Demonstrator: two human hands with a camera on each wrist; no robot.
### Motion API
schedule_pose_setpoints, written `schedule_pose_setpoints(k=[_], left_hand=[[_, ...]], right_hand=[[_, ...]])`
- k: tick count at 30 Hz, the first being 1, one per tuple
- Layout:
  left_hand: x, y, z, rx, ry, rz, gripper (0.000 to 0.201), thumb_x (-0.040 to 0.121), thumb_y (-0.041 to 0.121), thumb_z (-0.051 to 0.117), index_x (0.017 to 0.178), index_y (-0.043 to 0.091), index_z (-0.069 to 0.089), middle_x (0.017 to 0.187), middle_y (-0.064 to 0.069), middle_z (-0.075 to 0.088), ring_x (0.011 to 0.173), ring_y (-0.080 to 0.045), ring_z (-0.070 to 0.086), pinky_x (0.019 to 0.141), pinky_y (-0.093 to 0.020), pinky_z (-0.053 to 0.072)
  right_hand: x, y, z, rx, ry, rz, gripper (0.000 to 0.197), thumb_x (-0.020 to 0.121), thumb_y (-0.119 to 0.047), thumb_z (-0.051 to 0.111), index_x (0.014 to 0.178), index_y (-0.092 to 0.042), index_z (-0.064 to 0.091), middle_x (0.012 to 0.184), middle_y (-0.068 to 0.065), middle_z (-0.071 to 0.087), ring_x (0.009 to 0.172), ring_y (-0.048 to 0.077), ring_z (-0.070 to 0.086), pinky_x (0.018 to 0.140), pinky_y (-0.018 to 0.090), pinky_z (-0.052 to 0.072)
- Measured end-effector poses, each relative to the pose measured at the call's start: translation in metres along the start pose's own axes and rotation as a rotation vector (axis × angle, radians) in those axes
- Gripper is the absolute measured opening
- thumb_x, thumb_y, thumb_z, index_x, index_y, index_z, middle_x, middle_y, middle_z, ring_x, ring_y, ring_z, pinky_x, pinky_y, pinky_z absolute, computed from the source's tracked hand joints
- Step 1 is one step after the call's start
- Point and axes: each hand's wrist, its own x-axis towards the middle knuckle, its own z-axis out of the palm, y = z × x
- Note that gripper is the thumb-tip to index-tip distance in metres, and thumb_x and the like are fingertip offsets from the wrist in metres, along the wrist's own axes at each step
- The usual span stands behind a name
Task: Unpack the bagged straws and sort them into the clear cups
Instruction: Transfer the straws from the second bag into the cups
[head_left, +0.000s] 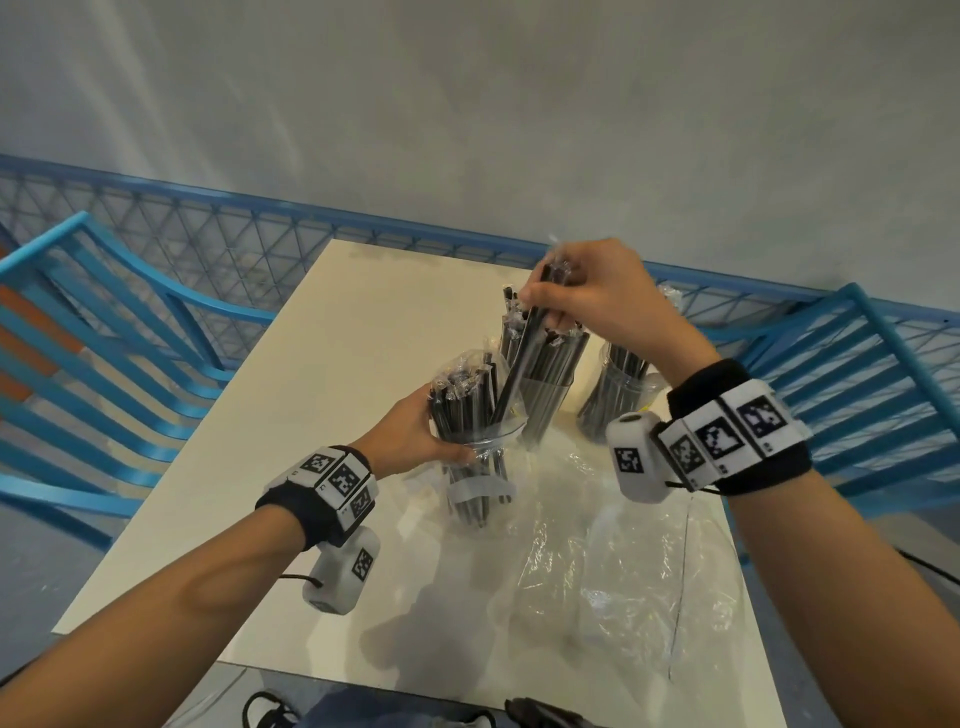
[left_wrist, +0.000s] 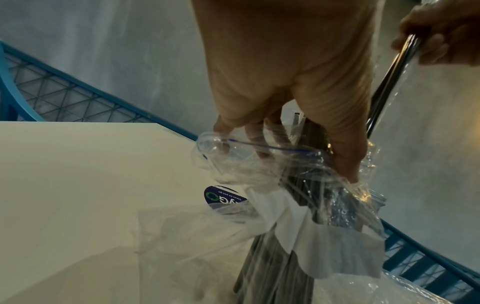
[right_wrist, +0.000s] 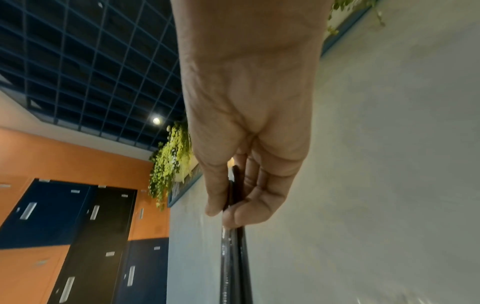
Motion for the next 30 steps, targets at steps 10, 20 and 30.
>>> schedule_pose_setpoints(k=[10, 20, 30], left_hand=[[-0.002, 0.0, -0.002, -0.017, -0.01, -0.016, 0.083, 0.067, 0.013, 0.089, 0.137, 0.022, 0.045, 0.127, 0.005, 0.06, 0.119, -0.013, 0.054, 0.101, -0.026, 0.04], [-0.003, 0.002, -0.002, -0.012, -0.031, -0.007, 0.096, 0.05, 0.048, 0.085, 0.134, 0.03, 0.042, 0.129, 0.007, 0.058, 0.121, -0.013, 0.053, 0.104, -0.029, 0.039], [-0.005, 0.001, -0.002, -0.02, -0.013, -0.026, 0.102, 0.047, 0.046, 0.088, 0.137, 0.023, 0.045, 0.126, 0.01, 0.061, 0.118, -0.009, 0.056, 0.094, -0.019, 0.04]], right_hand=[[-0.012, -0.04, -0.104, 0.03, 0.234, -0.187, 0.031, 0.088, -0.024, 0.069, 0.105, 0.002, 0.065, 0.086, 0.005, 0.072, 0.061, 0.009, 0.066, 0.064, 0.023, 0.057], [-0.007, 0.027, -0.144, -0.178, 0.544, -0.007, 0.03, 0.086, -0.031, 0.07, 0.096, -0.003, 0.066, 0.063, -0.002, 0.066, 0.047, -0.002, 0.061, 0.052, 0.009, 0.049], [0.003, 0.137, -0.03, -0.344, 0.365, 0.435, 0.018, 0.09, -0.02, 0.065, 0.081, -0.007, 0.058, 0.072, 0.007, 0.058, 0.065, 0.017, 0.056, 0.067, 0.017, 0.049]])
